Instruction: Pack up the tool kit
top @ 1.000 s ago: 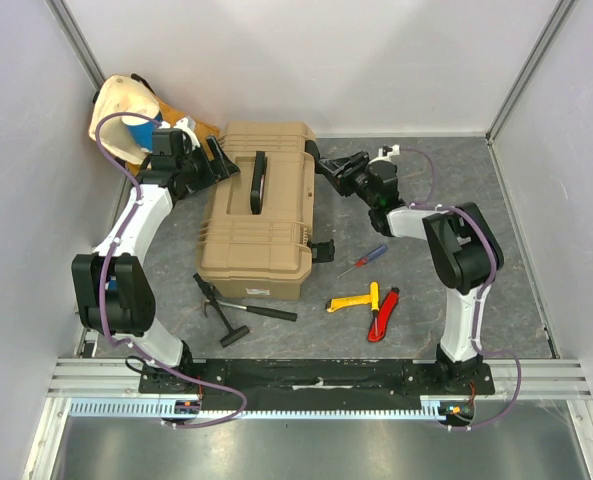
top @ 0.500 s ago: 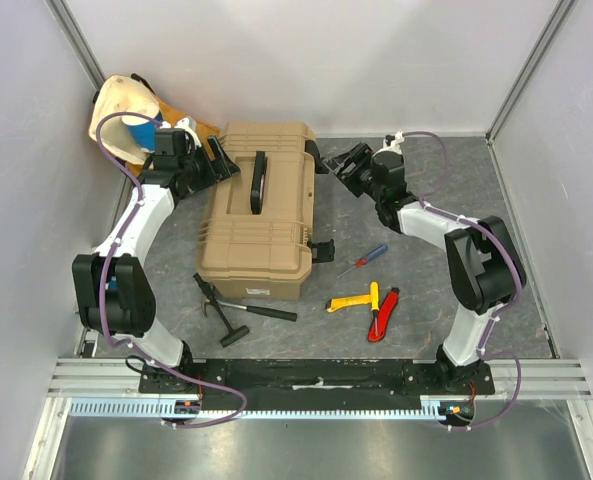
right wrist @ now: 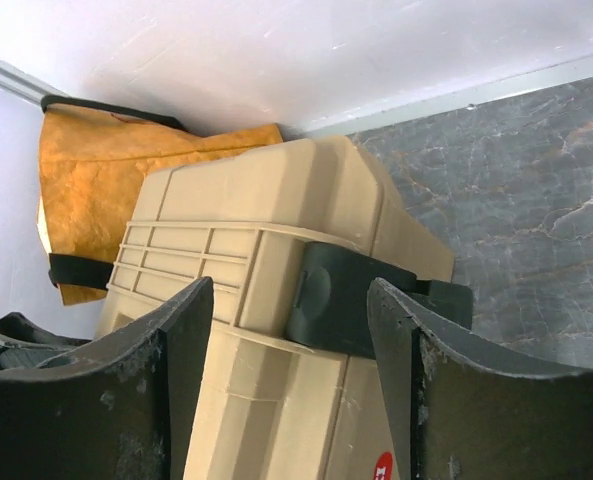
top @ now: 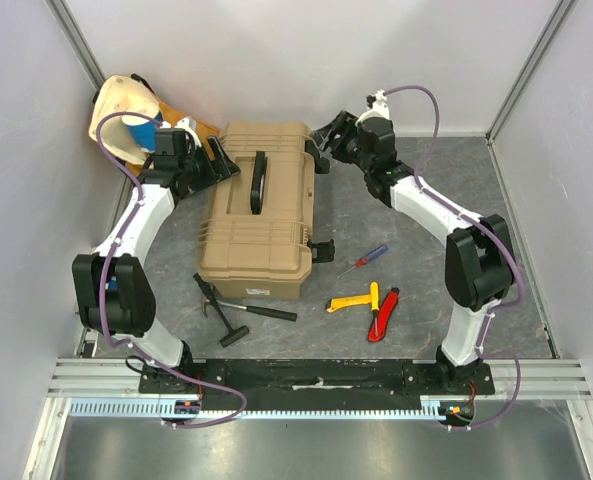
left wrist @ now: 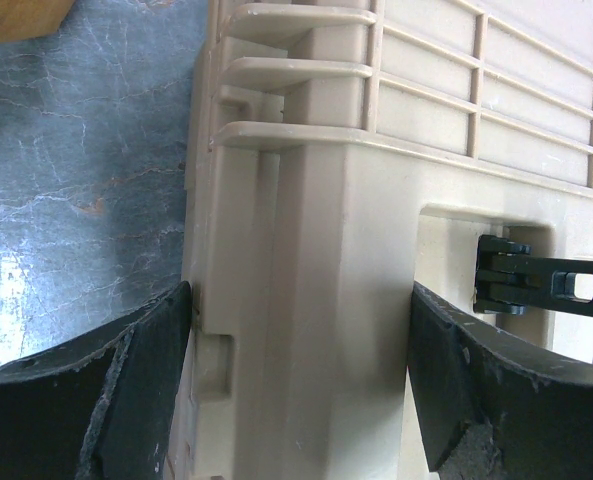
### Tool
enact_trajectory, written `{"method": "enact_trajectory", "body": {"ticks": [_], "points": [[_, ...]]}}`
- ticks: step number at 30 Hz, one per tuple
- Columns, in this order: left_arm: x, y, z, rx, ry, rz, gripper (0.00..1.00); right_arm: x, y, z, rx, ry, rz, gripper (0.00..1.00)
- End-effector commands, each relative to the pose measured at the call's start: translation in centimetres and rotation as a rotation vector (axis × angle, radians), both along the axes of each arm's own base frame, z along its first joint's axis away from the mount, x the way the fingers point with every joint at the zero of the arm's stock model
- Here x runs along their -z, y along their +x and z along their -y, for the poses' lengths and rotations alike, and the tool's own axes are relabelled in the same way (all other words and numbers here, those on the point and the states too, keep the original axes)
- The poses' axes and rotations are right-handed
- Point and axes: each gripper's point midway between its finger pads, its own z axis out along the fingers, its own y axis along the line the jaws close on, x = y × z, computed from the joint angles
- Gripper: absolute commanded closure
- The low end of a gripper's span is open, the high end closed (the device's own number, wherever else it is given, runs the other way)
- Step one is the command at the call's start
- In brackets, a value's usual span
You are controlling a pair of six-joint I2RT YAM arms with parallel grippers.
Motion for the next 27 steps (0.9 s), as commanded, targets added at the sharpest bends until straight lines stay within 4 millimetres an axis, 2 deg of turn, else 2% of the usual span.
{"method": "enact_trajectory", "body": {"ticks": [1, 7, 12, 15, 17, 20, 24, 27], "points": [[5.0, -1.4, -0.6, -0.053, 0.027, -0.172, 0.36, 2.9, 0.5, -0.7, 0.009, -0.154, -0.068, 0.32], [5.3, -1.6, -0.6, -0.051, 0.030, -0.179, 0.35, 4.1, 0.5, -1.3, 0.037, -0.298, -0.103, 0.46], [5.6, -1.7, -0.5, -0.048, 0.033, -0.184, 0.35, 4.8, 0.4, -2.5, -0.011, -0.332, -0.113, 0.45], [5.6, -1.7, -0.5, -0.048, 0.031, -0.185, 0.35, 5.6, 0.8, -2.2, -0.001, -0.372, -0.133, 0.44], [5.5, -1.7, -0.6, -0.051, 0.034, -0.183, 0.35, 5.8, 1.1, -1.4, 0.034, -0.414, -0.154, 0.47], [5.6, -1.8, -0.7, -0.054, 0.038, -0.186, 0.35, 5.8, 1.4, 0.8, 0.129, -0.488, -0.175, 0.55], [5.9, -1.9, -0.9, -0.057, 0.048, -0.194, 0.35, 4.9, 1.3, 3.6, 0.245, -0.563, -0.176, 0.58], [6.0, -2.0, -0.8, -0.055, 0.047, -0.197, 0.35, 4.9, 1.3, 4.7, 0.274, -0.561, -0.187, 0.59]]}}
